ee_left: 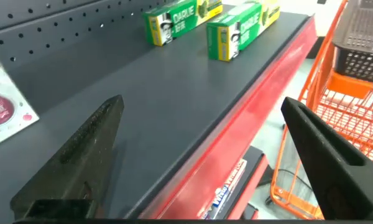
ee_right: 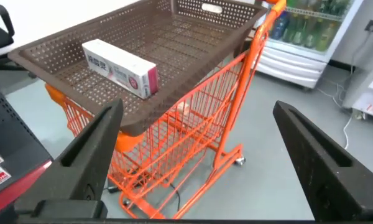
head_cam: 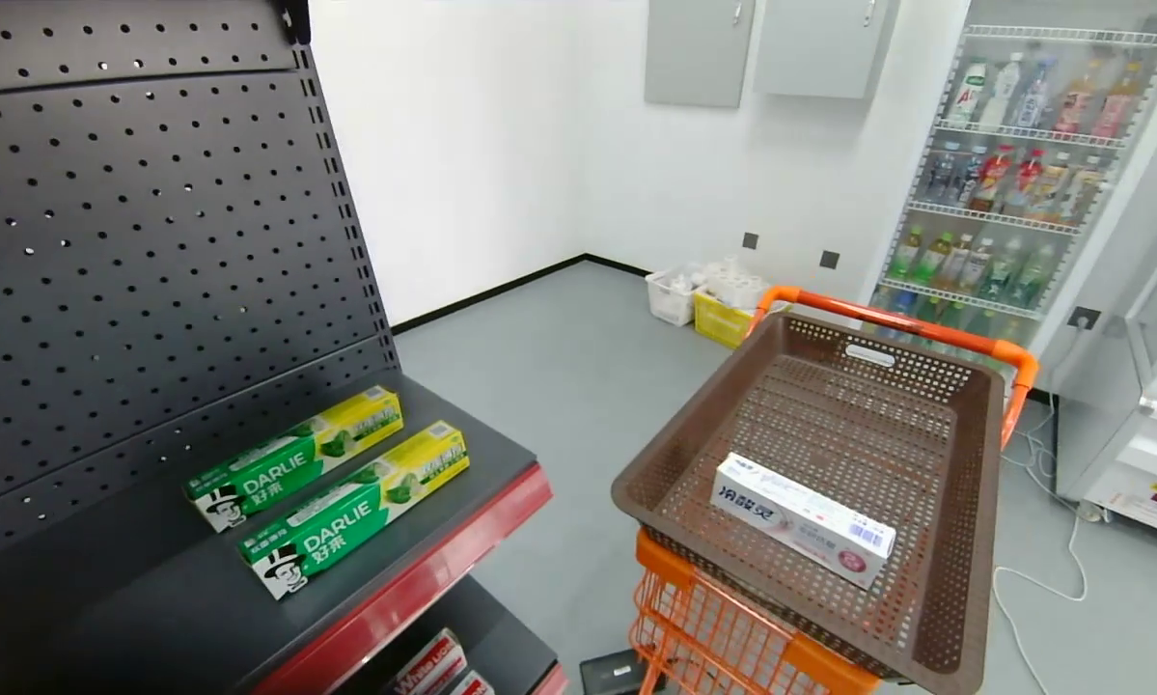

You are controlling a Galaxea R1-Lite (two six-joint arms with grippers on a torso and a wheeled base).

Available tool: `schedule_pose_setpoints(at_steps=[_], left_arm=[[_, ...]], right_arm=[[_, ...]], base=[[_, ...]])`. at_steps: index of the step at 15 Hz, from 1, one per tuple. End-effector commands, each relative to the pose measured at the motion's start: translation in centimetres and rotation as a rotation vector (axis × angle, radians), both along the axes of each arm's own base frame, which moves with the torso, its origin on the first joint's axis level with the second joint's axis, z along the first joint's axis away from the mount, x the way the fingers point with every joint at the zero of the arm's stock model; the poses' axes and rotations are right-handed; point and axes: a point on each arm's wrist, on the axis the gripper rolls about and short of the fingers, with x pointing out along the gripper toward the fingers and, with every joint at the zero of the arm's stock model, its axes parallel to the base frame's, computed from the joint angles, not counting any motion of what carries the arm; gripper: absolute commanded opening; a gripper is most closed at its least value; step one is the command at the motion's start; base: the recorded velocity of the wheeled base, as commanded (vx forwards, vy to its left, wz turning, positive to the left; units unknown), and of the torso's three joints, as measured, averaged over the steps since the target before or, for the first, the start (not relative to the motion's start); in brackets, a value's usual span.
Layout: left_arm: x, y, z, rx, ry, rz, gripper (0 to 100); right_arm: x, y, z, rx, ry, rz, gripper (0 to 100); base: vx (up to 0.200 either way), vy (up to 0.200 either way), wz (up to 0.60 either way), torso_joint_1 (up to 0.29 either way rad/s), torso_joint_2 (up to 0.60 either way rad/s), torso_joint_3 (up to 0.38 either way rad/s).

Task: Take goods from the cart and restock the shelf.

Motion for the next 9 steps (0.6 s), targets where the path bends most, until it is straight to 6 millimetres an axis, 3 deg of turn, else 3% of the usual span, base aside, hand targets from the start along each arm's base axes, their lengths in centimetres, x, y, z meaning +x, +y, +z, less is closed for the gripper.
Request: schedule_pose_setpoints(at_steps=[1,9], left_arm=[[0.00,0.00,-0.02,0.000,0.001,0.000,100],[0.00,0.00,-0.02,0.000,0.001,0.000,100]], right_arm=[[0.00,0.00,0.01,-0.001,-0.002,0.002,100],[0.00,0.00,0.01,-0.001,-0.002,0.002,100]], base=[[0.000,0.000,0.00,0.000,0.00,0.000],[0.000,0.000,0.00,0.000,0.00,0.000]])
